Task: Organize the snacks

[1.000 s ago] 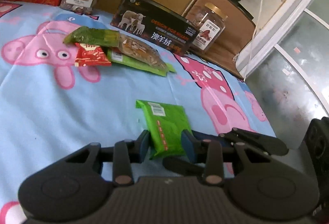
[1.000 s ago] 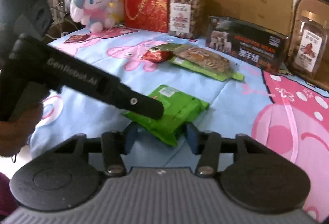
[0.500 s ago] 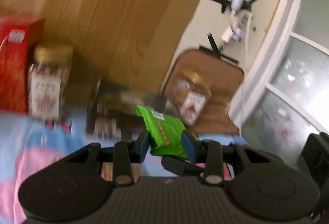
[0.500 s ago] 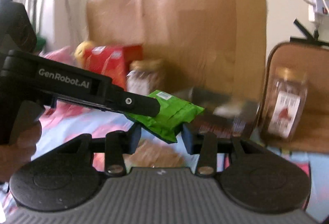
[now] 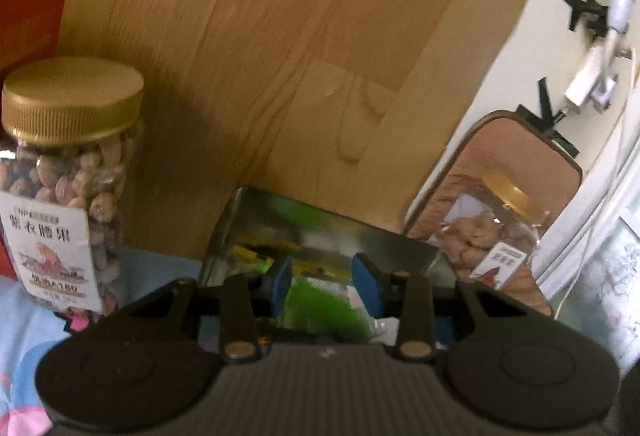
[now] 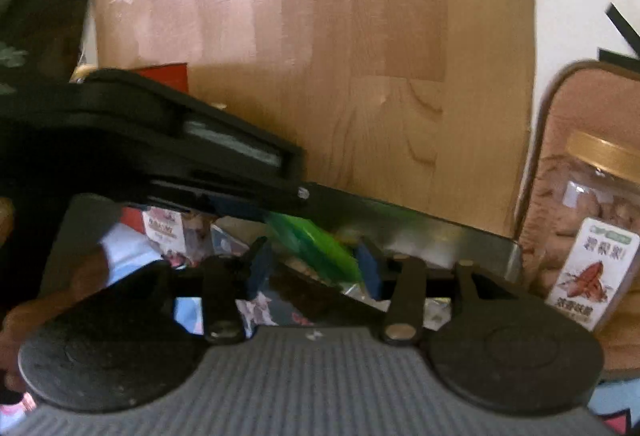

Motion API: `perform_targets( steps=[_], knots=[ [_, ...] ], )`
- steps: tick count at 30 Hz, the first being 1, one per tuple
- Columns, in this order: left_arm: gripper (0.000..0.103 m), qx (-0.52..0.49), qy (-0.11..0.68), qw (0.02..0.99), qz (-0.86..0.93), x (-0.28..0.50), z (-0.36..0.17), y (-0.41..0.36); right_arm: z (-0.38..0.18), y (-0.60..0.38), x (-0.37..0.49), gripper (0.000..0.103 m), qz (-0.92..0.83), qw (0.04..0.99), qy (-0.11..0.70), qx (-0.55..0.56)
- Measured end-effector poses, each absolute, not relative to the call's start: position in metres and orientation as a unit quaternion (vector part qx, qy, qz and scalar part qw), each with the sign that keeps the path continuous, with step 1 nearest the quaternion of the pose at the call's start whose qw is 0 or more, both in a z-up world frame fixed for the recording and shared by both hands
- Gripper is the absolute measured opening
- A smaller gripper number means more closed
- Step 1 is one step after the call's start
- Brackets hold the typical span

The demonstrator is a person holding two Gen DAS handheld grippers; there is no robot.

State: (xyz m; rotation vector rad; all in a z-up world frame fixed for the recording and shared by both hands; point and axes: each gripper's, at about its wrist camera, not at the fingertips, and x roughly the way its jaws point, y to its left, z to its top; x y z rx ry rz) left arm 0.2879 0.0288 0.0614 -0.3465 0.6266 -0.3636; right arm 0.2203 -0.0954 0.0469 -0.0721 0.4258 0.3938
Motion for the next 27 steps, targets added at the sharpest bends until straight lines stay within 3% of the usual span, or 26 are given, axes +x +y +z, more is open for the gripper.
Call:
perform_targets(
  steps=[6,12,15,19,27],
  knots=[
    [0.037,-0.209,0.281,0.914,-0.206,0.245,0.069,0.076,0.060,-0.112,0.181,0.061,0.213,0.956,0.198,-0.020],
    [0.034,-0.293,0.315,0.876,-0.217,0.184,0.041,0.109,0.028,-0.127,0.192,0.059,0.280,0.892,0.343,0.088],
    [0.034,-0.290,0.331,0.871,-0.217,0.160,0.026,0.107,0.005,-0.134,0.211,0.048,0.267,0.859,0.408,0.157],
    [0.034,-0.262,0.352,0.874,-0.209,0.134,0.011,0.104,0.013,-0.136,0.188,0.033,0.288,0.847,0.416,0.163],
    [0.034,-0.274,0.373,0.854,-0.237,0.088,-0.011,0.101,0.015,-0.136,0.101,0.027,0.361,0.810,0.429,0.175]
  ],
)
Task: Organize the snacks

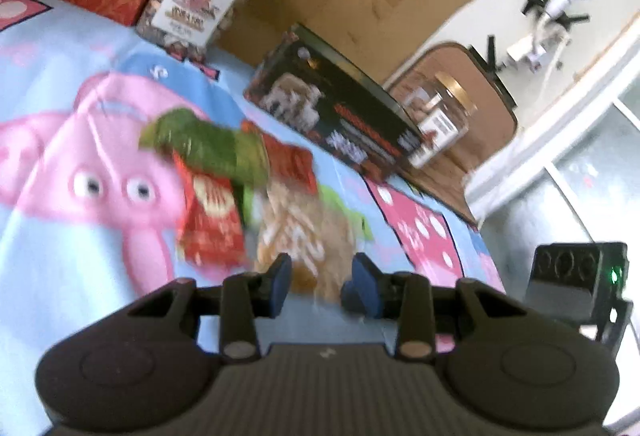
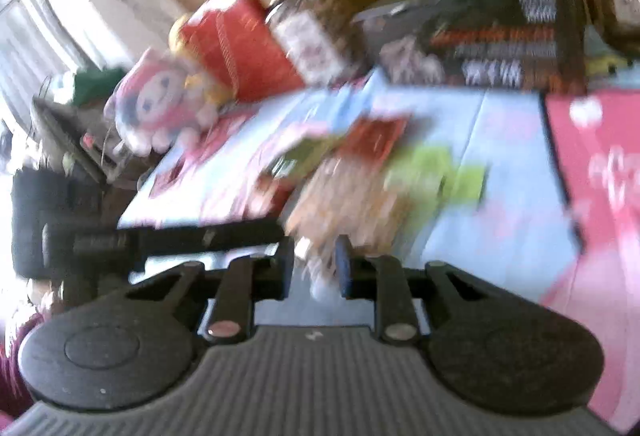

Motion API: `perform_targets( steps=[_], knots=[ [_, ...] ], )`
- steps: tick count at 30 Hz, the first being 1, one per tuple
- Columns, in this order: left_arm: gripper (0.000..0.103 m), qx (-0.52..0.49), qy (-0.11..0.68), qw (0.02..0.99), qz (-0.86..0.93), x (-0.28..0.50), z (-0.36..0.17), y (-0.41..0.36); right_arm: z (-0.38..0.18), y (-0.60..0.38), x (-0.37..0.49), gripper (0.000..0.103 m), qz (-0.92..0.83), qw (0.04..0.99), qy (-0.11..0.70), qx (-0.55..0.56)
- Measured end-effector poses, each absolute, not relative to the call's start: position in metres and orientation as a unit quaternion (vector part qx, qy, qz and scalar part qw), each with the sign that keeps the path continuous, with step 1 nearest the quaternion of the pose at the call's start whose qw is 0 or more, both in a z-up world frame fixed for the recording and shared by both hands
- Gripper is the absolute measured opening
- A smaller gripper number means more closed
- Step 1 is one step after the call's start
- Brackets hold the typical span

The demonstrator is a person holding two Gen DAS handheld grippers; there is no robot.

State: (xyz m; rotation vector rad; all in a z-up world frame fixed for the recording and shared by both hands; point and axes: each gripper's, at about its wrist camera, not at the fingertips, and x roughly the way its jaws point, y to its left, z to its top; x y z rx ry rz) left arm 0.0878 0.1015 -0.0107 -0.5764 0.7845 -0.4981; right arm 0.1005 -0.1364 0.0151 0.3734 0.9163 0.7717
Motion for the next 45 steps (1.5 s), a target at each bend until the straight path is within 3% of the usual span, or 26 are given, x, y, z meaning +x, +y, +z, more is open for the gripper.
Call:
perform_targets(
  steps=[4,8,11,13,16,21,26,29,36,37,40,41,44,45],
  knots=[
    [0.034,-0.268,0.374,0.855,-0.240,0.064,-0.013,0.105,0.016,-0.135,0.067,0.028,0.376,0.813,0.413,0.164],
    [0.035,-0.277,0.358,0.866,-0.214,0.066,-0.004,0.117,0.022,-0.155,0.081,0.038,0.319,0.847,0.377,0.196],
    [0.047,-0.278,0.348,0.873,-0.198,0.077,-0.001,0.120,0.011,-0.174,0.102,0.045,0.260,0.850,0.379,0.258],
    [0.050,-0.276,0.361,0.871,-0.187,0.088,-0.007,0.117,0.003,-0.178,0.113,0.047,0.236,0.848,0.391,0.270],
    [0.050,-0.303,0.374,0.854,-0.200,0.099,-0.018,0.113,-0.001,-0.174,0.120,0.046,0.227,0.850,0.387,0.275],
    [0.032,-0.309,0.394,0.832,-0.239,0.090,-0.019,0.096,0.002,-0.154,0.117,0.047,0.256,0.851,0.392,0.237],
    [0.038,-0.284,0.393,0.829,-0.280,0.056,-0.014,0.083,-0.001,-0.162,0.088,0.045,0.291,0.828,0.397,0.266],
    [0.050,-0.278,0.389,0.837,-0.265,0.047,-0.014,0.089,-0.001,-0.175,0.069,0.039,0.289,0.828,0.390,0.280],
    [0.049,-0.326,0.397,0.822,-0.247,0.054,-0.020,0.107,0.002,-0.173,0.056,0.041,0.289,0.829,0.390,0.279],
    [0.049,-0.329,0.397,0.821,-0.247,0.054,-0.019,0.108,0.006,-0.170,0.054,0.046,0.291,0.834,0.389,0.262],
    [0.044,-0.349,0.405,0.807,-0.249,0.058,-0.020,0.113,0.020,-0.154,0.039,0.071,0.310,0.857,0.369,0.184],
    [0.036,-0.361,0.410,0.800,-0.247,0.061,-0.022,0.116,0.022,-0.150,0.035,0.075,0.316,0.863,0.362,0.156],
    [0.016,-0.380,0.419,0.787,-0.248,0.064,-0.030,0.118,0.020,-0.129,0.028,0.079,0.330,0.867,0.365,0.075],
    [0.016,-0.382,0.423,0.782,-0.251,0.065,-0.032,0.118,0.018,-0.124,0.028,0.079,0.332,0.868,0.364,0.059]
  ],
)
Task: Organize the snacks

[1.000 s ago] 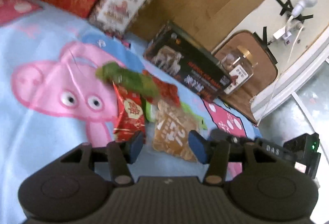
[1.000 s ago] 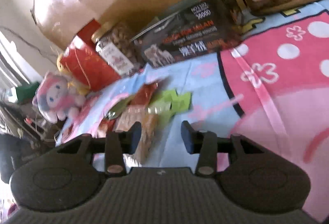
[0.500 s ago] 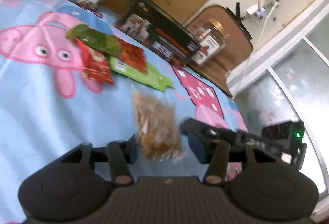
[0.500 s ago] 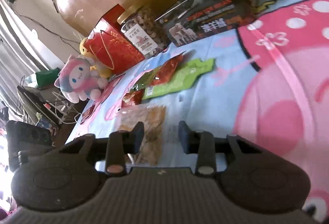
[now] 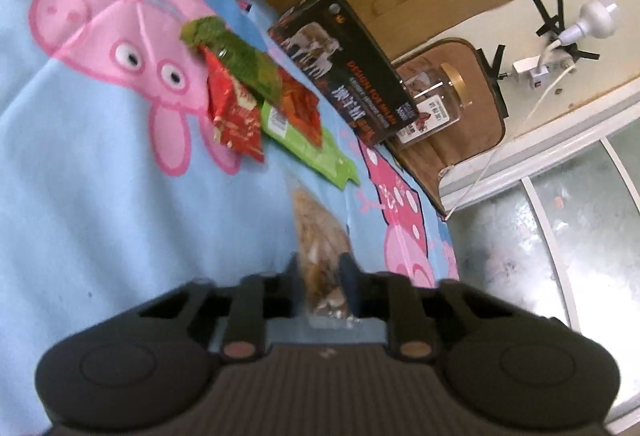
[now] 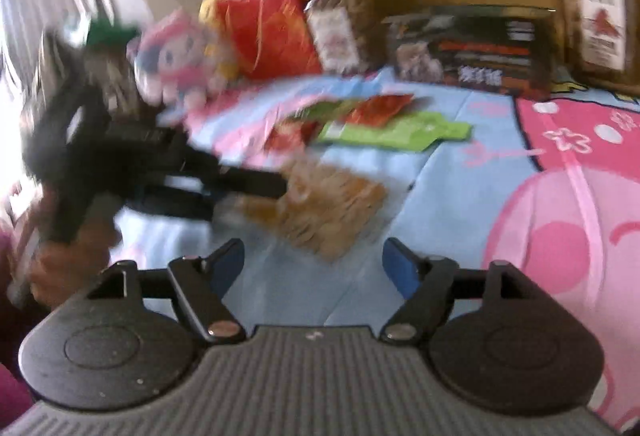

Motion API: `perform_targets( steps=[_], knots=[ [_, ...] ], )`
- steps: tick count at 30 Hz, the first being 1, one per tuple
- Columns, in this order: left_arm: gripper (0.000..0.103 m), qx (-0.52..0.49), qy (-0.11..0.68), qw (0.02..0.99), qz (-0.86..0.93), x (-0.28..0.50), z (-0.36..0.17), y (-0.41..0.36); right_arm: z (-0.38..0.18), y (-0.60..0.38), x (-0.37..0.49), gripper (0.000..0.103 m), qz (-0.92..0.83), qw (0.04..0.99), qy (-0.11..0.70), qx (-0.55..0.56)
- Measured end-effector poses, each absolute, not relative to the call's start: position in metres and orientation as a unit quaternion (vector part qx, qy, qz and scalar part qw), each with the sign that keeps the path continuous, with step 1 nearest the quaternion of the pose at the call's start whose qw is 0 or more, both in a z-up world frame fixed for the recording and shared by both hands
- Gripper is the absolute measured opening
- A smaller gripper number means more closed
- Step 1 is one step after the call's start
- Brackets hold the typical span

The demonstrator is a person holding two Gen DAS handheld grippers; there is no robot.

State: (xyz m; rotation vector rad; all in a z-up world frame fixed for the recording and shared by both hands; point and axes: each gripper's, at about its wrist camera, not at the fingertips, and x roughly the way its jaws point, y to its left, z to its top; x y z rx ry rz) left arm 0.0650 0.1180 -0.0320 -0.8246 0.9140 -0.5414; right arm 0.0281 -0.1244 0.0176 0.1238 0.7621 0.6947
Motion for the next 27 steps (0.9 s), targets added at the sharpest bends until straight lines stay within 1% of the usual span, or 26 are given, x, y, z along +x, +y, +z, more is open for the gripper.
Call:
perform_targets(
  steps=[3,4,6,8,11,13,15,16,18,21,22,23,25,26,27],
  knots=[
    [0.016,-0.379,0.429,0.781,-0.250,0.064,-0.034,0.115,0.015,-0.110,0.030,0.080,0.318,0.881,0.350,0.023],
    [0.015,-0.380,0.429,0.780,-0.251,0.064,-0.034,0.115,0.015,-0.105,0.030,0.076,0.313,0.885,0.345,0.002],
    [0.014,-0.375,0.427,0.784,-0.250,0.063,-0.031,0.114,0.013,-0.098,0.028,0.065,0.312,0.891,0.328,-0.037],
    [0.012,-0.367,0.421,0.790,-0.254,0.064,-0.025,0.113,0.014,-0.098,0.025,0.052,0.320,0.893,0.312,-0.044],
    [0.012,-0.355,0.407,0.798,-0.269,0.066,-0.013,0.110,0.018,-0.099,0.021,0.043,0.321,0.900,0.291,-0.047],
    [0.012,-0.348,0.394,0.803,-0.280,0.066,-0.005,0.108,0.021,-0.102,0.017,0.044,0.323,0.905,0.274,-0.046],
    [0.012,-0.352,0.395,0.800,-0.284,0.069,-0.002,0.107,0.021,-0.103,0.015,0.062,0.319,0.906,0.275,-0.054],
    [0.012,-0.355,0.398,0.798,-0.282,0.072,-0.001,0.107,0.017,-0.102,0.017,0.074,0.311,0.904,0.286,-0.062],
    [0.012,-0.352,0.399,0.799,-0.280,0.076,0.000,0.105,0.010,-0.098,0.020,0.075,0.298,0.903,0.301,-0.079],
    [0.012,-0.352,0.402,0.797,-0.281,0.078,0.000,0.104,0.006,-0.095,0.023,0.072,0.288,0.903,0.308,-0.089],
    [0.012,-0.349,0.403,0.798,-0.280,0.078,0.000,0.103,0.006,-0.094,0.024,0.064,0.286,0.903,0.306,-0.090],
    [0.012,-0.344,0.404,0.800,-0.281,0.078,-0.001,0.103,0.006,-0.094,0.024,0.054,0.284,0.905,0.303,-0.090],
    [0.013,-0.335,0.413,0.800,-0.277,0.079,-0.004,0.100,0.006,-0.095,0.025,0.041,0.276,0.910,0.293,-0.098],
    [0.013,-0.337,0.417,0.797,-0.277,0.080,-0.008,0.100,0.007,-0.095,0.024,0.032,0.275,0.911,0.289,-0.101],
    [0.014,-0.341,0.418,0.795,-0.278,0.081,-0.010,0.099,0.007,-0.093,0.023,0.031,0.271,0.913,0.284,-0.108]
  ],
)
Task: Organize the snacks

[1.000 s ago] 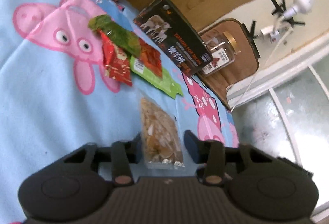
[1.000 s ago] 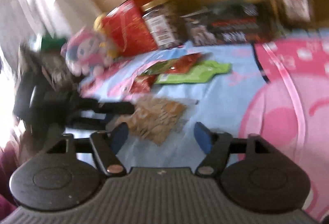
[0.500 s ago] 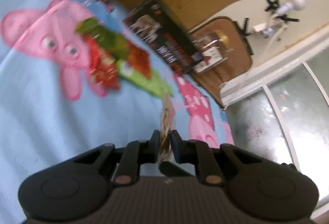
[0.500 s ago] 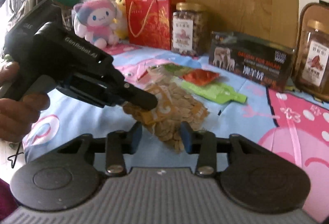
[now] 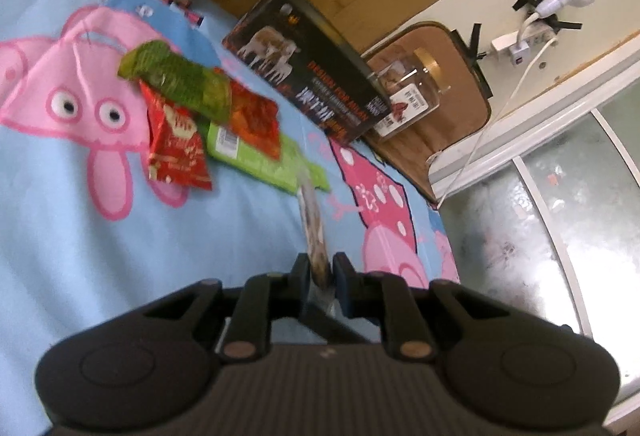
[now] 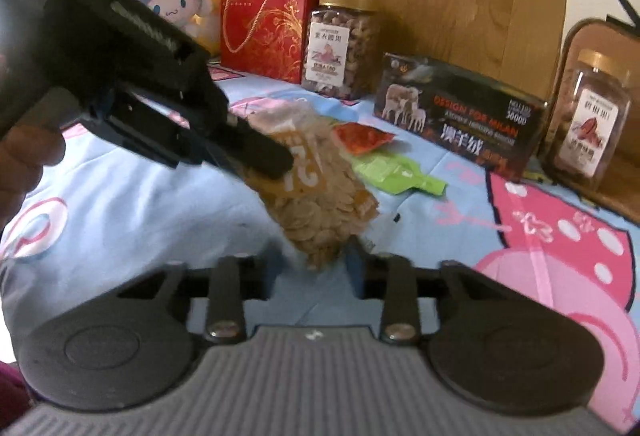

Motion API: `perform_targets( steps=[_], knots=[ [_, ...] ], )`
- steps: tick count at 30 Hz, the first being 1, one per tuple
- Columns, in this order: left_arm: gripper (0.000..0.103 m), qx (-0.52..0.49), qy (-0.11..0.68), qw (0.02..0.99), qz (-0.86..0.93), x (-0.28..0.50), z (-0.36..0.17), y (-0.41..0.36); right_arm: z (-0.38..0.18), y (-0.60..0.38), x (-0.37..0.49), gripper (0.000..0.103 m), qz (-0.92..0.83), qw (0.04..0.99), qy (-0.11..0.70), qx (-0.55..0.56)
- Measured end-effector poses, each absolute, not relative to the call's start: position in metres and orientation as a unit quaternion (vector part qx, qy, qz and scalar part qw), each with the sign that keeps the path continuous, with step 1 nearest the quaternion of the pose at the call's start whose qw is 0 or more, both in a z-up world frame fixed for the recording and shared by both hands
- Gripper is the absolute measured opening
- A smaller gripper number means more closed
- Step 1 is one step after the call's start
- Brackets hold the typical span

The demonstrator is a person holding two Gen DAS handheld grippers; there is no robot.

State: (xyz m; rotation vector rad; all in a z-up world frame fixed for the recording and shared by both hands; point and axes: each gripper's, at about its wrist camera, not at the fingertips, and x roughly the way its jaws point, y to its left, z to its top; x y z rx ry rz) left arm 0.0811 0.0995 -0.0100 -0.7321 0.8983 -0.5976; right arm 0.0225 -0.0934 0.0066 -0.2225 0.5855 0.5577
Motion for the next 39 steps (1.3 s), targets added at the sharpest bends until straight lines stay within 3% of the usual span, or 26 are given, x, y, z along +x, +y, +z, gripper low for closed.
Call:
perform_targets(
  steps=[4,13,22,24,26,29,31,36,39],
  knots=[
    [0.013,-0.329,0.396,0.805,-0.294,0.083,0.005,0.097,0.010,-0.093,0.018,0.020,0.251,0.926,0.252,-0.124],
    [0.013,-0.278,0.305,0.846,-0.337,0.145,0.086,0.071,0.056,-0.101,0.057,0.019,0.176,0.964,0.115,-0.166],
    [0.015,-0.252,0.323,0.859,-0.307,0.272,0.076,0.018,0.051,-0.130,0.164,0.018,0.094,0.971,0.145,-0.163],
    [0.021,-0.233,0.327,0.870,-0.287,0.285,0.069,0.009,0.045,-0.132,0.177,0.018,0.083,0.970,0.163,-0.162],
    [0.024,-0.218,0.331,0.878,-0.268,0.292,0.064,0.004,0.040,-0.134,0.179,0.024,0.071,0.971,0.158,-0.164],
    [0.040,-0.208,0.340,0.885,-0.243,0.295,0.058,0.007,0.041,-0.133,0.175,0.039,0.063,0.971,0.148,-0.175],
    [0.040,-0.200,0.337,0.888,-0.242,0.288,0.059,0.012,0.043,-0.132,0.167,0.046,0.071,0.972,0.140,-0.173],
    [0.042,-0.213,0.321,0.887,-0.256,0.254,0.075,0.055,0.049,-0.132,0.137,0.047,0.118,0.973,0.141,-0.141],
    [0.042,-0.216,0.301,0.899,-0.235,0.217,0.079,0.093,0.045,-0.136,0.132,0.047,0.191,0.962,0.186,-0.056]
  ],
)
